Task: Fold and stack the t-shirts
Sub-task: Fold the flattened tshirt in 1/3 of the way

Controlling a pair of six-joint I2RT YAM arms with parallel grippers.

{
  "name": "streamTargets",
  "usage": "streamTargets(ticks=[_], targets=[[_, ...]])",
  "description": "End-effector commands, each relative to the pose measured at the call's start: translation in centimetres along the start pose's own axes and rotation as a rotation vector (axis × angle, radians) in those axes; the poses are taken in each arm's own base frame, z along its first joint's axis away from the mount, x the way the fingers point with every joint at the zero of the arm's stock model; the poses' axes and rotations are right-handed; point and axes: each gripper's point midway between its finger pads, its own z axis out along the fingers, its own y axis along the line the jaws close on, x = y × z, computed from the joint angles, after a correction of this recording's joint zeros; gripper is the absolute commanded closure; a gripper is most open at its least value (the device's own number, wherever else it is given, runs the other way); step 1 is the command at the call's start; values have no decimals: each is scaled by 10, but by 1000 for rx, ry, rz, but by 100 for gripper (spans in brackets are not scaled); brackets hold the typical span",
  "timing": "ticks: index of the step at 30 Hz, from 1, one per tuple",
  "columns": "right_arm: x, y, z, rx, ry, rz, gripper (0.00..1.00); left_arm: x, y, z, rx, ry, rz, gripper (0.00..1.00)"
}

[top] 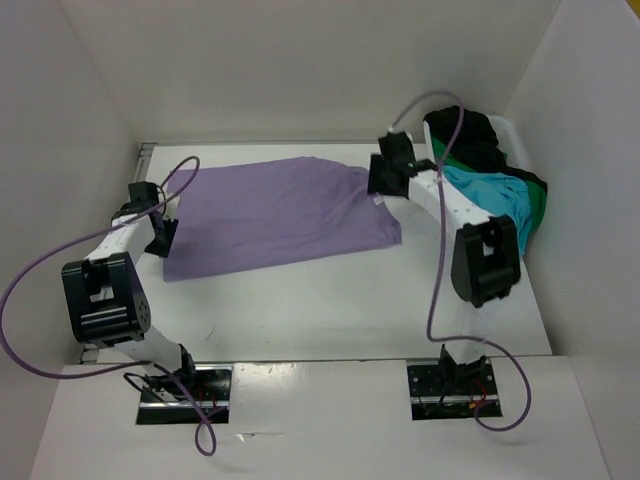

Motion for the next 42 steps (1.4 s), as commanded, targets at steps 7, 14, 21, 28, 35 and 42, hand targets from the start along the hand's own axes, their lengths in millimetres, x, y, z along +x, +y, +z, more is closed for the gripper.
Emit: streamTargets(ticks=[7,14,21,28,35,42], targets=[[130,-54,-2,74,286,207,31,32,-43,-4,200,63,-65,42],[143,-54,16,54,318,225,30,35,-49,17,208,100,-48,42],[155,-52,19,23,366,239,89,31,-59,20,270,85,-43,60],[165,-78,-32,93,394,334,100,44,-66,8,323,119,9,100],[179,-77,-83,84,432,402,100,47,-50,-32,292,66,84,100],[199,-68,-108,77,541,469,75,87,-44,-50,257,188,173,100]])
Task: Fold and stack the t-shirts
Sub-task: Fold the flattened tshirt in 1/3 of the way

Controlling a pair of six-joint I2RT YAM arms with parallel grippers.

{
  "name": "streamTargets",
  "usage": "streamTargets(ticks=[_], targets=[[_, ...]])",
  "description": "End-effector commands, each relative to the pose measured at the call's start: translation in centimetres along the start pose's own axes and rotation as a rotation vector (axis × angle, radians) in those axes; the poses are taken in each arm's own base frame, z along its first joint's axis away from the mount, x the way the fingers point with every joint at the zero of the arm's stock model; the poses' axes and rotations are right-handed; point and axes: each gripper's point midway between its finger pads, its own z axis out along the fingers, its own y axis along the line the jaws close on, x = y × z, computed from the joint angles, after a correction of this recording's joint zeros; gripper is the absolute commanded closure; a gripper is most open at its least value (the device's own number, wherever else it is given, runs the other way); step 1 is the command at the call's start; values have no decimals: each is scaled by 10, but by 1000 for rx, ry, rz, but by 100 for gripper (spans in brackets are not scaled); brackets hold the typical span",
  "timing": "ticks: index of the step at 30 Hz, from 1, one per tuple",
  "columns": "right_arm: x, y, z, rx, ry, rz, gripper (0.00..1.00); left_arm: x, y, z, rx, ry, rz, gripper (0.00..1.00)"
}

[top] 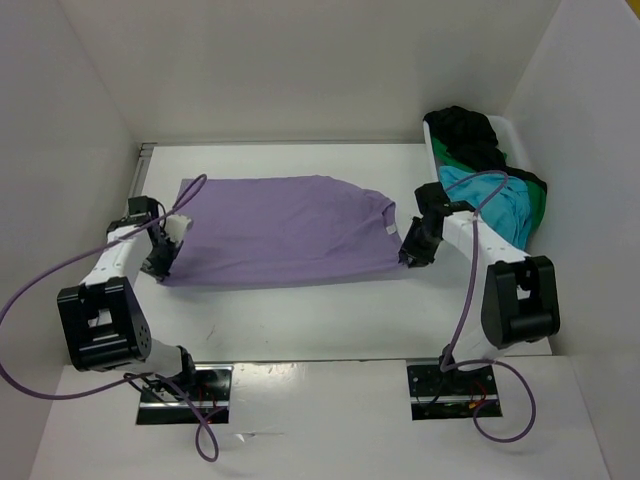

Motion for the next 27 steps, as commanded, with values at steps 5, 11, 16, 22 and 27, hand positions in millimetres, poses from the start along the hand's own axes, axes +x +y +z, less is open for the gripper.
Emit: streamTargets(ticks=[5,11,16,22,27], targets=[[30,-16,-36,33,55,58,18,62,1,-2,-69,218,54,52],[-13,35,-62,-103,-114,-37,18,-5,74,-43,-348,52,-13,32],[-48,116,-44,-90,-218,-298,18,-134,63,-109,-266,-343,17,25],[-54,169,-4,4,-204,-475,18,-187,-30,-107,-74,-441,135,22],[-28,170,36,95,-144,-572,18,-176,-66,-83,1,-389,187,22]])
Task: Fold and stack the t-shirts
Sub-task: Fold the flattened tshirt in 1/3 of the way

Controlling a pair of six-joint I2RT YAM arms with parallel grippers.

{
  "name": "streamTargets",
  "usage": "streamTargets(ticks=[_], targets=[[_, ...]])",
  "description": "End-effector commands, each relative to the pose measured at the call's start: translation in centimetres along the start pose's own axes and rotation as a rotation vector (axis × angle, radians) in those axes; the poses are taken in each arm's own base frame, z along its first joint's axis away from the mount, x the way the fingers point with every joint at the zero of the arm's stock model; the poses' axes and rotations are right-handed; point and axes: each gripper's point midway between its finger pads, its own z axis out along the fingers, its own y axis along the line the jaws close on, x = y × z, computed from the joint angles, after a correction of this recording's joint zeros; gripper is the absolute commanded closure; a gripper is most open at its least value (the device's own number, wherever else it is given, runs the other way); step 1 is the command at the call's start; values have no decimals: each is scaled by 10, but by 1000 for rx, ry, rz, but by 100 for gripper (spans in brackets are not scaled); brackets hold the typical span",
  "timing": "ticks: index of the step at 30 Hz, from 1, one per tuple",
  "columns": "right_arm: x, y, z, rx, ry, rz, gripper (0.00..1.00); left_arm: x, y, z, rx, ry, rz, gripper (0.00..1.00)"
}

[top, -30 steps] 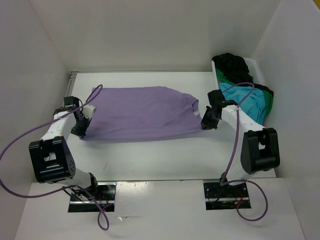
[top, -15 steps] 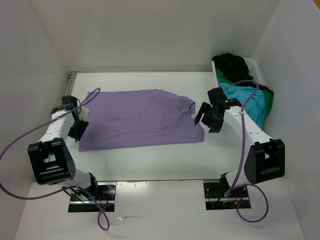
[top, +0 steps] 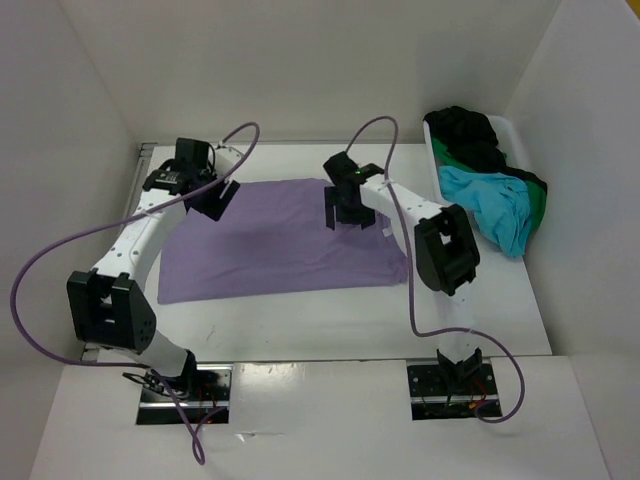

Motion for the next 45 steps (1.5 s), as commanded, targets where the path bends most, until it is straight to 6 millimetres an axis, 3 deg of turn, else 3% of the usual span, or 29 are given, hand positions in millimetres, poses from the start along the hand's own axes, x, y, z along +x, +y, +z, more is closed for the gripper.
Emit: streamTargets(ticks=[1,5,10,11,13,16,23,24,28,33,34,36,38,39,40,41,44,45], targets=[[7,-2,4,77,17,-85,18,19,-26,11,83,63,-26,22],[12,-3,18,96,30,-60,21,24,-38,13,104,80,-9,22],[24,-8,20,111,55,-47,53,23,-45,16,119,82,8,22],[30,-11,21,117,66,-41,67,23,-45,16,119,82,8,22],[33,-14,12,113,56,-26,83,21,-48,15,124,79,24,22],[41,-12,0,66,57,-1,99,18,-54,15,128,75,52,22],[87,-18,-17,-12,114,69,100,13,-72,16,135,74,117,22],[84,-14,-25,-51,87,87,99,13,-72,16,135,74,117,22],[107,-15,-33,-93,126,128,83,11,-81,18,151,75,146,22],[147,-26,-24,-70,227,152,79,10,-85,17,156,71,154,22],[153,-30,-24,-58,245,150,73,11,-89,16,165,76,164,22],[155,-27,-28,-79,260,152,65,10,-98,14,207,70,181,22],[153,-26,-39,-104,246,155,61,-4,-108,9,236,25,232,22],[152,-26,-45,-110,237,156,61,-22,-118,1,257,-26,280,22],[143,-27,-59,-123,198,160,61,-31,-126,-1,274,-50,306,22],[138,-33,-64,-99,165,169,61,-43,-145,-4,319,-82,347,22],[110,-47,-93,-89,38,254,61,-81,-180,-8,413,-167,396,22],[98,-63,-95,-55,-5,309,61,-86,-206,-11,499,-191,421,22]])
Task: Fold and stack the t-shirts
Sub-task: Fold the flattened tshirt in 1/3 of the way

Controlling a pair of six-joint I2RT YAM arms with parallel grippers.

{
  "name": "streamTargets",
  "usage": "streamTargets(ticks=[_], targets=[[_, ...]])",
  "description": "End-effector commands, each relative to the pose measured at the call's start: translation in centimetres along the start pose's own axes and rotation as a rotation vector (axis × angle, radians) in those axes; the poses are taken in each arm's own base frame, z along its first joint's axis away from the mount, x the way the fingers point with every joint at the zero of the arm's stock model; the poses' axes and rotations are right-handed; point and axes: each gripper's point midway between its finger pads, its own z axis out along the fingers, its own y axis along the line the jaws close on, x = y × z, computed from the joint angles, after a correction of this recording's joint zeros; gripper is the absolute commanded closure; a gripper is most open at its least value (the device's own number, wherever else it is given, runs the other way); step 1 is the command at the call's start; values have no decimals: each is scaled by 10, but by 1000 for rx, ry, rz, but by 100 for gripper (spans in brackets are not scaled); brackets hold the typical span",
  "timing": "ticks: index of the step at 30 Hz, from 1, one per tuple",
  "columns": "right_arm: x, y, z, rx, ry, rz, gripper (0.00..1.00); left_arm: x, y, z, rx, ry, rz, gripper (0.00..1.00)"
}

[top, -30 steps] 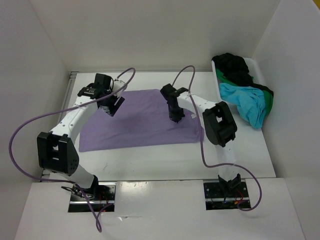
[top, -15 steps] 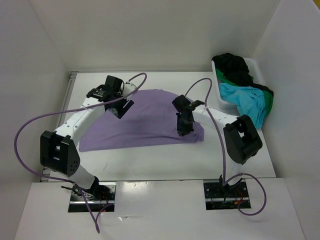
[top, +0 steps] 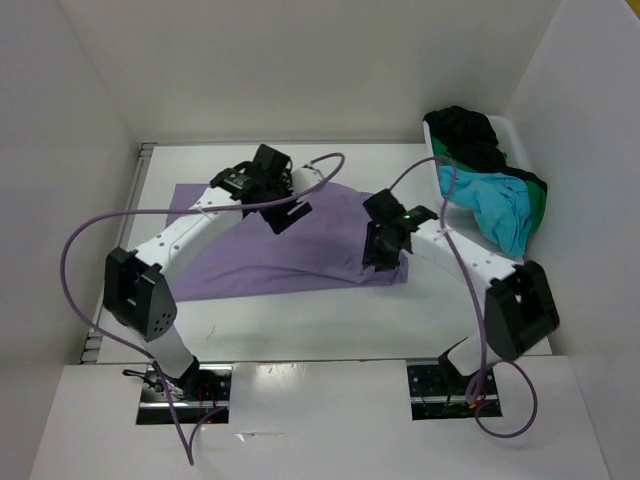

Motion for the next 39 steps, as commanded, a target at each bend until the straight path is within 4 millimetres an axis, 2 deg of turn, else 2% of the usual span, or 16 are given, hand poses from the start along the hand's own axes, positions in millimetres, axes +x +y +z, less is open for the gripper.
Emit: streamTargets(ticks=[1,2,5,6,7,9,14,17,20,21,24,27,30,34,36,39], targets=[[-49,-20,-52,-9,-218,152,61,-55,-46,24,195,-131,99,22],[-63,-36,-55,3,-246,212,59,-64,-72,39,288,-137,123,22],[-79,-53,-54,-1,-271,263,56,-77,-109,65,384,-167,166,23],[-83,-59,-50,1,-264,286,56,-76,-131,80,425,-148,191,23],[-84,-57,-47,-7,-258,276,56,-83,-139,85,434,-173,195,23],[-87,-59,-45,-1,-256,285,56,-86,-155,97,460,-174,192,23],[-86,-60,-40,6,-249,266,56,-86,-163,125,474,-175,155,27],[-79,-67,-34,24,-227,275,56,-89,-164,136,475,-171,133,34],[-78,-68,-34,20,-235,266,56,-92,-168,147,489,-160,97,37],[-78,-68,-34,20,-235,266,56,-86,-170,151,495,-141,95,37],[-80,-69,-37,24,-249,257,56,-90,-169,149,494,-144,75,37],[-80,-69,-37,24,-249,257,56,-91,-152,150,480,-147,12,38],[-79,-69,-35,23,-250,257,56,-98,-133,137,461,-180,-26,39],[-77,-69,-26,22,-231,256,56,-98,-133,136,461,-180,-26,41],[-79,-66,-25,15,-225,255,56,-91,-139,147,481,-156,-31,44],[-78,-67,-22,21,-217,246,56,-82,-152,151,527,-119,-32,47]])
